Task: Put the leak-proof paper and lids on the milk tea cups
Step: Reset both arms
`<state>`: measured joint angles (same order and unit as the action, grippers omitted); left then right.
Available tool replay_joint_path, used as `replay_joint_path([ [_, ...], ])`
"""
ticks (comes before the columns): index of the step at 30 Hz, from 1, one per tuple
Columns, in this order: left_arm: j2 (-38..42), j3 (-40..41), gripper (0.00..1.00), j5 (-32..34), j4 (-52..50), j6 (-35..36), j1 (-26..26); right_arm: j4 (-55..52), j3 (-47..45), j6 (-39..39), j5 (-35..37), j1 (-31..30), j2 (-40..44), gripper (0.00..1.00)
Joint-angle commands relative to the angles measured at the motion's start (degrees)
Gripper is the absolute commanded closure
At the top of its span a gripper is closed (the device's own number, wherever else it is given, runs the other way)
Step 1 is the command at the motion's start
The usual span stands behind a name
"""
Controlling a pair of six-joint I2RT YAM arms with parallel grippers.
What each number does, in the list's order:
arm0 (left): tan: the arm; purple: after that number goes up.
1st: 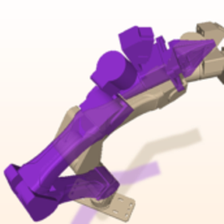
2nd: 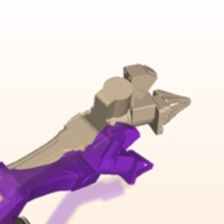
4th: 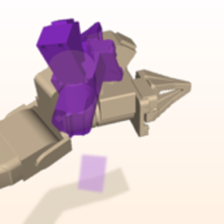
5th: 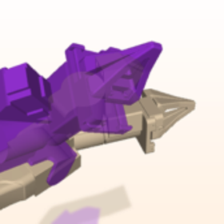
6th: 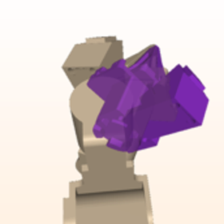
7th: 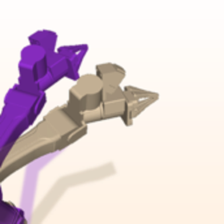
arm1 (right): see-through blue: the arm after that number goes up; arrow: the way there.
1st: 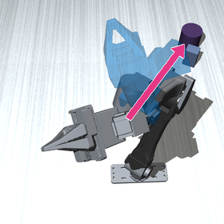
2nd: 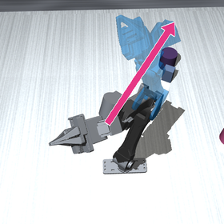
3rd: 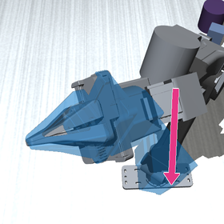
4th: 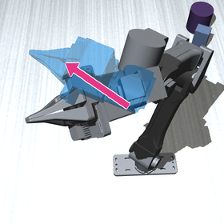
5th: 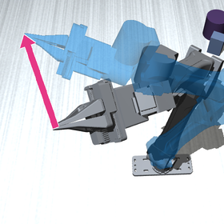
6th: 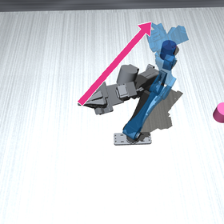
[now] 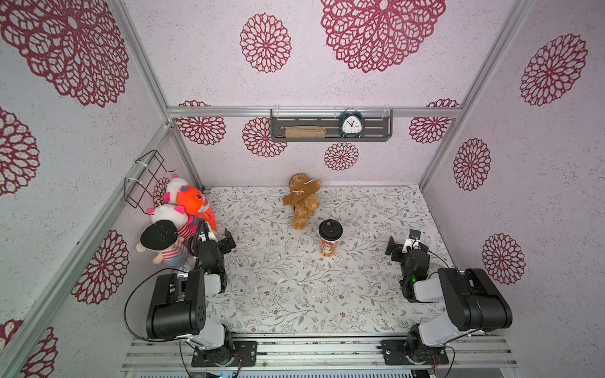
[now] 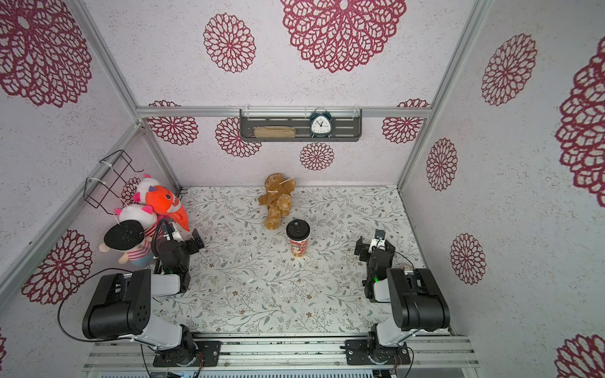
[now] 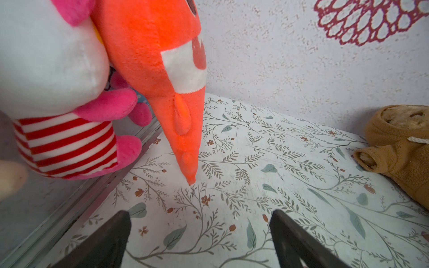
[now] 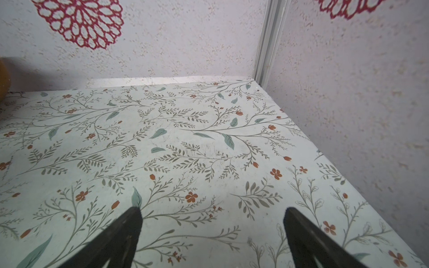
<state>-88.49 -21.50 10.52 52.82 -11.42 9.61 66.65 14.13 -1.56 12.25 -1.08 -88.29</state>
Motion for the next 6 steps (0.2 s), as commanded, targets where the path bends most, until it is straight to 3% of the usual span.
replay_joint_path([
  [1,0.0,-0.8,0.03,-0.5,0.1,0.5,-0.4,0.2,1.4,-0.4,1.4,-0.2,0.0,0.01],
  [6,0.0,-0.8,0.03,-0.4,0.1,0.5,-0.3,1.9,0.3,-0.2,1.2,-0.3,0.6,0.01],
])
